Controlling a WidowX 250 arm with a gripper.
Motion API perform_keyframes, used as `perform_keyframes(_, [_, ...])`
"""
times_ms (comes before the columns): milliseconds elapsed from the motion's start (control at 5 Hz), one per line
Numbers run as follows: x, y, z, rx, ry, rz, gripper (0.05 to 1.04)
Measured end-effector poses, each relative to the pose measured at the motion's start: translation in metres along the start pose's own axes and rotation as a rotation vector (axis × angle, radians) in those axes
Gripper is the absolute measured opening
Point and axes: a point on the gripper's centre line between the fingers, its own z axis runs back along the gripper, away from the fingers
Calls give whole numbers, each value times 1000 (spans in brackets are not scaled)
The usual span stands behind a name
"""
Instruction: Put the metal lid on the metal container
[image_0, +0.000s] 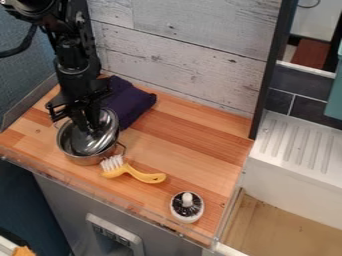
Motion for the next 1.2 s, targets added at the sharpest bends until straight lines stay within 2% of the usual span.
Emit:
perform_keyframes(200, [-1, 3, 0, 17, 7, 15, 715])
perform_keyframes(400, [-3, 6, 6, 17, -3, 32, 983])
perform_keyframes(800, [-5, 6, 50, -40, -100, 31, 1001])
perform_keyframes(1000, [-6, 9, 59, -42, -134, 34, 1001])
perform_keyframes(1200, [-6, 9, 60, -45, -136, 36, 1001])
